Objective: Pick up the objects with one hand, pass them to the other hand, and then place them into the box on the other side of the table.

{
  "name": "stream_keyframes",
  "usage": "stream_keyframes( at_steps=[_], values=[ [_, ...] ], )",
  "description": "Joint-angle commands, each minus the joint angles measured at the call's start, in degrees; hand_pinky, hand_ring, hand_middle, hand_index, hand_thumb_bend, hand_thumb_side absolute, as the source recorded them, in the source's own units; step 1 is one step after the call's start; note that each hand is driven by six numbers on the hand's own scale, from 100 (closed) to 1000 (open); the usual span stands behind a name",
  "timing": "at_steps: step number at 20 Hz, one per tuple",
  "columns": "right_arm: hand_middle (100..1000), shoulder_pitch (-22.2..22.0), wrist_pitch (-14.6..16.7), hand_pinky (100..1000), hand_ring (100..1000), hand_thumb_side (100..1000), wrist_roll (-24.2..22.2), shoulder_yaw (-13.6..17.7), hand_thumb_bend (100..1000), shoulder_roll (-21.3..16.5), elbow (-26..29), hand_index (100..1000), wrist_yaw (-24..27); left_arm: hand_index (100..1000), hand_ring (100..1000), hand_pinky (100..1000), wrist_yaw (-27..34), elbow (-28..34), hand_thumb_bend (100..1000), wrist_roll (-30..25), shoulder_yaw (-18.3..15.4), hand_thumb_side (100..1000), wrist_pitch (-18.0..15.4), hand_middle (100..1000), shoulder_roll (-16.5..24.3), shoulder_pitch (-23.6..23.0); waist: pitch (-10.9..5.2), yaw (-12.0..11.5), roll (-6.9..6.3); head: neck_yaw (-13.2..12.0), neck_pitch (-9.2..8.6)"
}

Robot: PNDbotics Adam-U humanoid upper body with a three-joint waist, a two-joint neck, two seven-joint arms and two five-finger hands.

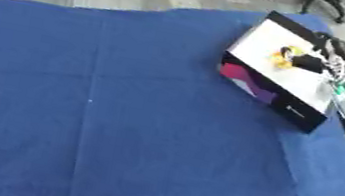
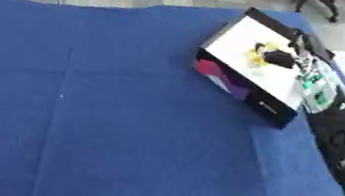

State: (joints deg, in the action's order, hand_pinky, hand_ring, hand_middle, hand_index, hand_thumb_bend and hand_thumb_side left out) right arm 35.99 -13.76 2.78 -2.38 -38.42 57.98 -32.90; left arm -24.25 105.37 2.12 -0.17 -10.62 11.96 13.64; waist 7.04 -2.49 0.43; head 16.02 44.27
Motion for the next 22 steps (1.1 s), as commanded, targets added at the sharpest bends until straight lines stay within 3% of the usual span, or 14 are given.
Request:
stream_keyframes(
  at_steps=[1,5,8,9,10,11,14,18,22],
  values=[
    [796,0.37,0.82,680,869,656,-1.8,1.53,559,-3.44,5.87,996,-4.66,769,598,681,-0.4,1.01,673,0.01,-0.88,583,0.29,676,0.55,0.52,0.24,0.17,0.1,-0.16,-0.15],
    [800,-0.82,0.84,674,870,574,-2.76,3.03,520,-3.32,16.14,987,-9.8,770,598,682,-1.12,0.75,675,0.32,-1.48,583,0.62,676,0.95,0.41,0.1,0.63,0.06,-1.21,-0.15],
    [763,-2.22,0.33,632,853,397,-1.35,3.93,426,-0.56,27.5,959,-12.39,772,600,684,-2.33,0.32,677,0.53,-2.26,585,1.31,679,2.06,0.24,0.04,1.12,-0.22,-4.88,-0.15],
    [752,-2.91,0.38,616,848,513,-0.59,3.86,569,0.88,32.18,950,-12.56,772,600,684,-2.81,-0.01,677,0.67,-2.59,585,1.65,679,2.48,0.26,0.01,1.28,-0.36,-7.02,-0.15],
    [742,-3.7,0.69,613,846,342,0.27,3.58,353,2.46,36.79,945,-12.21,772,599,683,-3.16,-0.43,678,0.91,-2.92,583,2.01,678,2.91,0.32,-0.02,1.46,-0.48,-9.13,-0.15],
    [720,-4.56,1.13,598,843,334,1.12,3.11,276,4.3,41.14,931,-11.54,767,596,681,-3.44,-0.9,675,1.28,-3.27,574,2.34,673,3.44,0.45,-0.07,1.65,-0.62,-11.08,-0.15],
    [704,-7.14,4.14,588,842,324,4.27,0.32,206,11.13,51.53,920,-5.67,768,597,682,-5.07,-2.63,680,2.93,-4.34,564,3.26,672,5.86,1.11,-0.24,2.23,-0.94,-15.51,-0.15],
    [697,-8.93,11.41,596,832,303,5.8,-3.8,175,19.16,56.26,906,-3.37,769,599,692,-8.91,-4.37,682,4.04,-5.57,548,4.59,670,10.2,1.87,-0.46,3.05,-1.25,-20.28,-0.15],
    [700,-9.72,16.94,596,835,309,5.04,-7.95,146,23.35,56.59,903,-3.6,769,606,710,-11.98,-5.25,666,3.24,-6.34,527,5.35,661,15.73,2.1,-0.67,3.56,-1.7,-24.17,-0.15]
  ],
)
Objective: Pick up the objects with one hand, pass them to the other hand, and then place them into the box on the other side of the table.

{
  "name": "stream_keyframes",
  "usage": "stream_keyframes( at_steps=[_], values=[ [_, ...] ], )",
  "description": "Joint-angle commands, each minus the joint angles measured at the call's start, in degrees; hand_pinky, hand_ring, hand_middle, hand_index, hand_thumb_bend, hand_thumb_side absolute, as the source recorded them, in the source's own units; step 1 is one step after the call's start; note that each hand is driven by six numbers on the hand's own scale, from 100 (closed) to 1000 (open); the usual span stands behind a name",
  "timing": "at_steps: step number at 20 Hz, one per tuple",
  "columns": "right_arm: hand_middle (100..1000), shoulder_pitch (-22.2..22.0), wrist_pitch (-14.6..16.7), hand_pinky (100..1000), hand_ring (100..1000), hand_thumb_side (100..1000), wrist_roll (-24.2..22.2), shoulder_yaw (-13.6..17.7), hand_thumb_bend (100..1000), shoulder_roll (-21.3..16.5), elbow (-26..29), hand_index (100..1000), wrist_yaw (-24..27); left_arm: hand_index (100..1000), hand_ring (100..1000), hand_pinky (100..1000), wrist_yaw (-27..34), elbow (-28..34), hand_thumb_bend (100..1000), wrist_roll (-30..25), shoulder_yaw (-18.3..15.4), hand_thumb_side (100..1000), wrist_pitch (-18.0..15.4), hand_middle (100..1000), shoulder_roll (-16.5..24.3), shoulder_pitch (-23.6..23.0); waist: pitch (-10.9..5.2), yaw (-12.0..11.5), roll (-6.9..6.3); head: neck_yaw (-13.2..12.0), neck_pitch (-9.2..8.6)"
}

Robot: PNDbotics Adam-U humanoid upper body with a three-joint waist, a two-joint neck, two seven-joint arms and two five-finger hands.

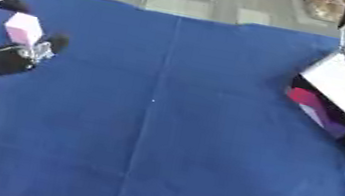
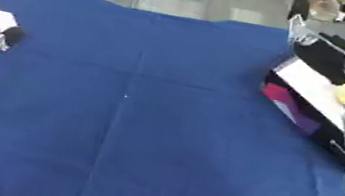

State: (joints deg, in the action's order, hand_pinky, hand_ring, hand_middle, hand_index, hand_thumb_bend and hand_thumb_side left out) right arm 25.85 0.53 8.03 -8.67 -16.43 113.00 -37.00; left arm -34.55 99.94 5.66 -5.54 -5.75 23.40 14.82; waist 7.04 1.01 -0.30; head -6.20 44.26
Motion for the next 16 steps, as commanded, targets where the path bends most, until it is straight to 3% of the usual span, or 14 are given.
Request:
stream_keyframes(
  at_steps=[1,5,9,16],
  values=[
    [704,0.44,3.68,602,835,307,-0.92,-2.82,149,1.62,1.58,902,0.59,771,610,718,-2.93,-0.14,652,-1.4,-0.94,512,0.52,662,6.87,0.86,-0.72,0.06,-1.3,-2.98,-0.15],
    [712,0.39,6.18,611,838,311,-4.26,-4.93,142,1.83,1.59,903,-1.06,774,622,744,-7.04,-1.61,601,-7.4,-1.3,464,0.55,662,15.82,0.6,-0.89,0.17,-2.07,-5.18,-0.15],
    [713,0.34,6.69,614,838,313,-5.45,-5.27,134,1.82,1.59,901,-1.83,782,638,762,-8.28,-6.52,600,-16.39,-1.31,420,0.34,673,23.98,0.46,-1.04,0.34,-2.46,-5.23,-0.15],
    [715,0.12,6.78,618,839,326,-6.24,-5.53,113,1.87,1.59,903,-1.88,785,660,787,-8.01,-21.32,548,-34.72,0.39,327,0.41,684,31.53,3.76,-1.36,0.74,-2.78,-4.76,-0.15]
  ],
)
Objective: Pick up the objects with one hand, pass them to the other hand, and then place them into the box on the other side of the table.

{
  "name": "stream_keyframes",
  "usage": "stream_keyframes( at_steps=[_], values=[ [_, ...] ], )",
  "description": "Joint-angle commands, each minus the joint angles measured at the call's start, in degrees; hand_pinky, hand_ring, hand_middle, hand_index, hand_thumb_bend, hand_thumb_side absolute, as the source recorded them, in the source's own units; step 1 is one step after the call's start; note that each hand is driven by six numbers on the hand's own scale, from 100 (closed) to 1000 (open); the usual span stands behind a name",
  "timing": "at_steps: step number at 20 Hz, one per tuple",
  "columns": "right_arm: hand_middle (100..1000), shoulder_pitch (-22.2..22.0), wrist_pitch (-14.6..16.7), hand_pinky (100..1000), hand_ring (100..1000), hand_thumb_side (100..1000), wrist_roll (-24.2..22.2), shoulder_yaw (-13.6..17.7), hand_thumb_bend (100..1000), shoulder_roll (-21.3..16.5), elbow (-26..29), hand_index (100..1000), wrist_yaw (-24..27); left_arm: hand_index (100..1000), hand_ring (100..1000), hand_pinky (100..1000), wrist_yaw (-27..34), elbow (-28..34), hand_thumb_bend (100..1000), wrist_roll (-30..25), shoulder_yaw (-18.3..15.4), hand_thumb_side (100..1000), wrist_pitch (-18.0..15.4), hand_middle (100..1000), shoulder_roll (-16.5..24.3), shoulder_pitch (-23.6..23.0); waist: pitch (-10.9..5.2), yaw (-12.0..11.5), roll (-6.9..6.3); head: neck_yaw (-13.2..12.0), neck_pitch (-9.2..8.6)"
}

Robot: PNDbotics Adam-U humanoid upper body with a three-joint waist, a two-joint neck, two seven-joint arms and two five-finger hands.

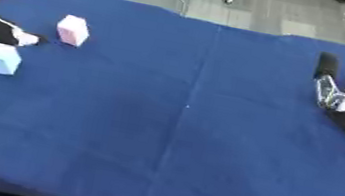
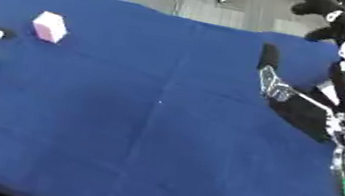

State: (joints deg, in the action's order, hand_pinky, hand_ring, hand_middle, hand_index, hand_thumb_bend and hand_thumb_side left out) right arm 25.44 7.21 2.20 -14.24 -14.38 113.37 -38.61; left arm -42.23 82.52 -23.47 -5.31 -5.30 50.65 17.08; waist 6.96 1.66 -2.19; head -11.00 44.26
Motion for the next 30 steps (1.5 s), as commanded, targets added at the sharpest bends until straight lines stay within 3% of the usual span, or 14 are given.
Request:
stream_keyframes(
  at_steps=[1,5,11,19,30],
  values=[
    [715,0.49,0.1,616,840,328,-0.53,0.01,108,-0.14,1.22,904,-0.32,784,662,789,-0.85,-5.81,536,-8.22,0.55,310,0.01,684,4.67,2.22,-1.28,0.17,-0.87,0.02,-0.15],
    [715,0.43,0.1,617,840,330,-0.69,-0.1,102,0.06,1.22,904,-0.31,778,656,785,-1.97,-11.55,490,-12.84,1.51,268,-0.17,678,4.21,5.13,-1.21,0.33,-0.74,-0.13,-0.15],
    [715,0.18,-0.33,614,842,342,-1.06,-0.18,100,0.45,1.22,906,-0.29,780,655,782,-4.88,-19.7,368,-11.93,3.21,195,-0.04,679,1.68,9.02,-0.91,0.65,-0.42,0.01,-0.15],
    [715,0.16,-0.5,612,843,351,-1.23,-0.21,100,0.74,1.22,907,-0.05,827,699,803,-9.69,-24.24,431,-12.47,4.04,217,-0.96,726,-0.59,11.32,-0.54,0.84,-0.25,0.56,-0.15],
    [716,0.26,-0.54,612,844,357,-1.37,-0.17,100,0.63,1.22,907,0.22,833,706,810,-13.54,-26.57,427,-7.94,3.35,210,-0.61,731,-0.89,11.96,-0.29,1.04,-0.19,0.84,-0.15]
  ],
)
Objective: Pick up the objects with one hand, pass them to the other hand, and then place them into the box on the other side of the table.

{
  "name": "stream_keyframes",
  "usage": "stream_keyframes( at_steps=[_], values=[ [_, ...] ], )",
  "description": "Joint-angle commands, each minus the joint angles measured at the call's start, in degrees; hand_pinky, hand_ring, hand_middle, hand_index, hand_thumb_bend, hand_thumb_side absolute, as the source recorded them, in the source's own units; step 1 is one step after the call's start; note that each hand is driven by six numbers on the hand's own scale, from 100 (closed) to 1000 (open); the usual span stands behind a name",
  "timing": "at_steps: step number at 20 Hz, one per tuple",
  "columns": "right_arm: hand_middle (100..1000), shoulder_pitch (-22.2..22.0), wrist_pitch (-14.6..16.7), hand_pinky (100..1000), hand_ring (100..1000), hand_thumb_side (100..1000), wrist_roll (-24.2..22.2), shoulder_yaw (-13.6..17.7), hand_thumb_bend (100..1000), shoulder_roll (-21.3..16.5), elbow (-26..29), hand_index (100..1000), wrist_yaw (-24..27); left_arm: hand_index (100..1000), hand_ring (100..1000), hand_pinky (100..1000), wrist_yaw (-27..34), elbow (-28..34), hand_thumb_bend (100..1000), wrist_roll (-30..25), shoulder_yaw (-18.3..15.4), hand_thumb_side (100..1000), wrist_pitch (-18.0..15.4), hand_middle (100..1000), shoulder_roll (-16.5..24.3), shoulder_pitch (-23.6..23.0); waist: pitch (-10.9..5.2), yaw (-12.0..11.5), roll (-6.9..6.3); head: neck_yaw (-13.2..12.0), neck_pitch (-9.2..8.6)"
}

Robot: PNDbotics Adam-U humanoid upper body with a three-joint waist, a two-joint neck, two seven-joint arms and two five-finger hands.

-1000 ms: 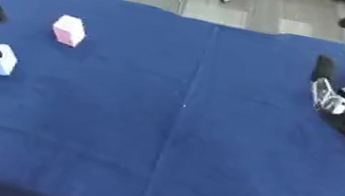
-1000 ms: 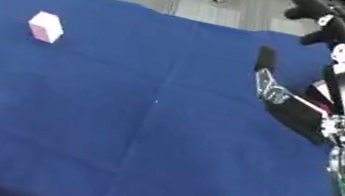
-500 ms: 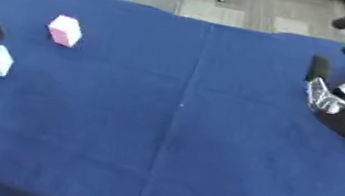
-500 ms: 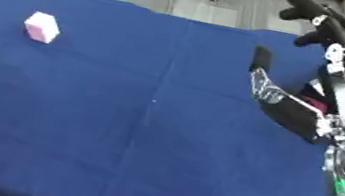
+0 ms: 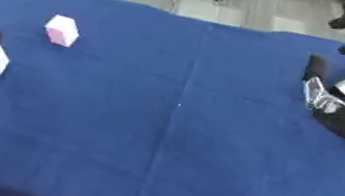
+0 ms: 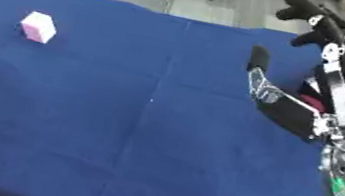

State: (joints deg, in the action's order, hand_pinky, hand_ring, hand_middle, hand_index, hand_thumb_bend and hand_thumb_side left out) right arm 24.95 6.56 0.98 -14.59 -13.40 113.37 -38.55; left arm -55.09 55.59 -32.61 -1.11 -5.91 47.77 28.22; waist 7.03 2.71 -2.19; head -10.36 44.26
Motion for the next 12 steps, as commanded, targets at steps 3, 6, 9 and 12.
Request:
stream_keyframes(
  at_steps=[3,6,9,12],
  values=[
    [716,0.79,0.16,614,851,357,-0.24,0.18,100,-0.42,1.22,907,0.18,836,705,809,-0.58,0.58,458,1.79,-0.89,227,-0.25,733,2.11,0.77,-0.37,0.0,-0.19,0.31,-0.14],
    [716,0.83,0.18,614,852,357,-0.27,0.21,100,-0.52,1.22,907,0.17,834,704,810,-0.2,1.32,457,1.1,-0.85,225,-0.61,732,2.51,0.8,-0.44,-0.03,-0.22,0.36,-0.14],
    [717,0.85,0.2,614,853,357,-0.32,0.18,100,-0.57,1.22,907,0.25,832,701,809,-0.09,1.38,446,-0.22,-0.86,222,-0.47,729,2.82,0.77,-0.49,0.0,-0.24,0.31,-0.14],
    [717,0.87,0.2,614,853,357,-0.35,0.18,100,-0.61,1.22,907,0.29,829,699,808,-0.22,1.0,435,-1.44,-0.89,218,-0.13,727,2.83,0.71,-0.52,0.04,-0.26,0.27,-0.14]
  ],
)
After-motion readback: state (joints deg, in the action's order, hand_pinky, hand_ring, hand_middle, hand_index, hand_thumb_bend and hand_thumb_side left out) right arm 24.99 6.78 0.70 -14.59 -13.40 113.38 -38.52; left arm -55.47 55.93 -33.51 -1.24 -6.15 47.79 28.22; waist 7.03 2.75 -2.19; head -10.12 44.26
